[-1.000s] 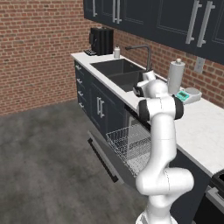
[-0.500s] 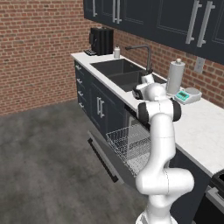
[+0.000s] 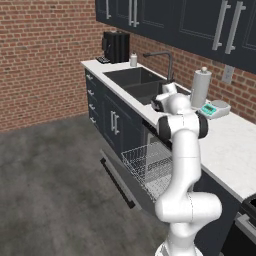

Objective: Pick up the cup and bowl from the counter, place them in the dishwasher, and close the dishwasher door.

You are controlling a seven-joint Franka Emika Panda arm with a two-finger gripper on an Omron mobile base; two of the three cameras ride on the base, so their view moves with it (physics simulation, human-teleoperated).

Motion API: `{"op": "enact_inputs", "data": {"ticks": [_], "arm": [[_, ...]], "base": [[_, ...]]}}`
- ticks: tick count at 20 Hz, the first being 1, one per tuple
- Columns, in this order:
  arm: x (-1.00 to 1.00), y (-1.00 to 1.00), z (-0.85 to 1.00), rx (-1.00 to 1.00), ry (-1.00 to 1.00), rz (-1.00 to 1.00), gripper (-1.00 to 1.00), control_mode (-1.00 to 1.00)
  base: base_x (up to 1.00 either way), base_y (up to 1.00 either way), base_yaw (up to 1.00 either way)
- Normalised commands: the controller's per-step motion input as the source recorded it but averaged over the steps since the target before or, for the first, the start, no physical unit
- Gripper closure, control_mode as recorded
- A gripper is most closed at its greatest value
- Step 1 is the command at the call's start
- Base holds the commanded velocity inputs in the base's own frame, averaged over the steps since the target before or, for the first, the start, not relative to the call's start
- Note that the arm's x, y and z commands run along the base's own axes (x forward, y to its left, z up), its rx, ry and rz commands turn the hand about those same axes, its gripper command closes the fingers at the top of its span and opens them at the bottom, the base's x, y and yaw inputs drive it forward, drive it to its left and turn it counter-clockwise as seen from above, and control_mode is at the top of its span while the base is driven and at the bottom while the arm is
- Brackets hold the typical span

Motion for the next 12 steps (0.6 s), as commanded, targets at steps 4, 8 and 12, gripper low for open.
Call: {"op": "enact_inputs", "data": {"ticks": [4,8,12], "arm": [[-0.44,0.15,0.00,-0.01,-0.11,0.00,1.00,-1.00],[-0.49,0.19,0.00,0.00,-0.06,0.00,1.00,-1.00],[-0.79,0.52,0.06,0.00,-0.16,0.00,1.00,-1.00]], "base": [[0.00,0.00,0.00],[0.00,0.00,0.00],[0.00,0.00,0.00]]}}
